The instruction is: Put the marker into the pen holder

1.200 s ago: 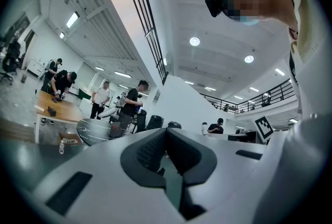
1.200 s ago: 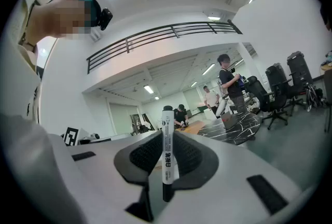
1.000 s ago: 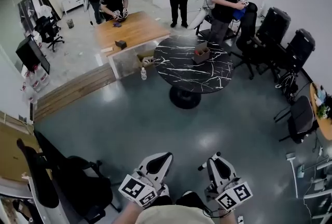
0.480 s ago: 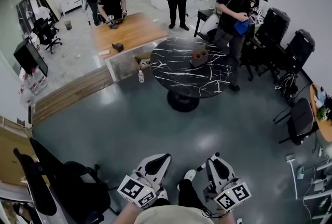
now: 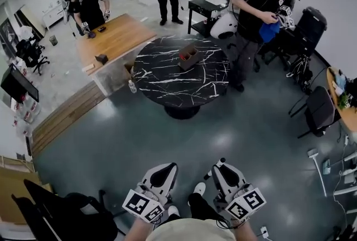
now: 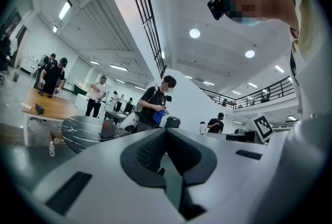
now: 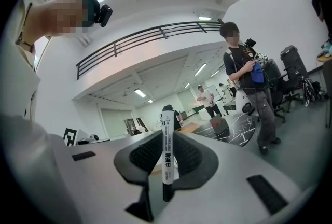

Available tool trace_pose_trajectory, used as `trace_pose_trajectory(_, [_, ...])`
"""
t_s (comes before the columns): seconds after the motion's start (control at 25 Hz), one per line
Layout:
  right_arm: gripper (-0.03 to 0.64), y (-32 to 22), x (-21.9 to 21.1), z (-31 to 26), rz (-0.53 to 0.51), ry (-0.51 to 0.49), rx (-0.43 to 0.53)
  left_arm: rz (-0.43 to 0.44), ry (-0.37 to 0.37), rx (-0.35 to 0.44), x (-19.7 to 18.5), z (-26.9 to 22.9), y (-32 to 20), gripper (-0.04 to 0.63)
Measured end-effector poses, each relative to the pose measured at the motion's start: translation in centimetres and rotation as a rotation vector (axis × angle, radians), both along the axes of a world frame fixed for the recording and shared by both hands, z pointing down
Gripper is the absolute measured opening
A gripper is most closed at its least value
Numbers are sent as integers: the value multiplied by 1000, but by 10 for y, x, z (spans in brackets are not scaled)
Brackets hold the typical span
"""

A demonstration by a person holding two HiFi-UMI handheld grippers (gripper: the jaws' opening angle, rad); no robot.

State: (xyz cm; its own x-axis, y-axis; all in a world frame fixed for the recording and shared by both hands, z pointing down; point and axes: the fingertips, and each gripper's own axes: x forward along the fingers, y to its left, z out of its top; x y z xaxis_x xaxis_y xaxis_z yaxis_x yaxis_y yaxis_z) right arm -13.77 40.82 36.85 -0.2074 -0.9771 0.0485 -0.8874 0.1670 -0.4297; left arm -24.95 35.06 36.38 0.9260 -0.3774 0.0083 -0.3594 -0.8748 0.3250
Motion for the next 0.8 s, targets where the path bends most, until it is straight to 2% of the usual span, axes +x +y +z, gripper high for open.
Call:
trace_pose_trajectory(0.16, [66,-19,42,-4,-16,-7,1,-26,-2,7,42,-8,-22,11])
trace_pose_trajectory(0.32, [66,-32,77,-10,-26,2,15,-42,33,22,77,-22,-32,12])
trace_pose_trajectory(0.56, [66,-61,102,-18,-38,8,33,-46,24,47,103,-26,-57,11])
trace_pose_trajectory(0.8, [66,-108,124,-9,-18,10,9,-37,10,28,124,-15,-109,11])
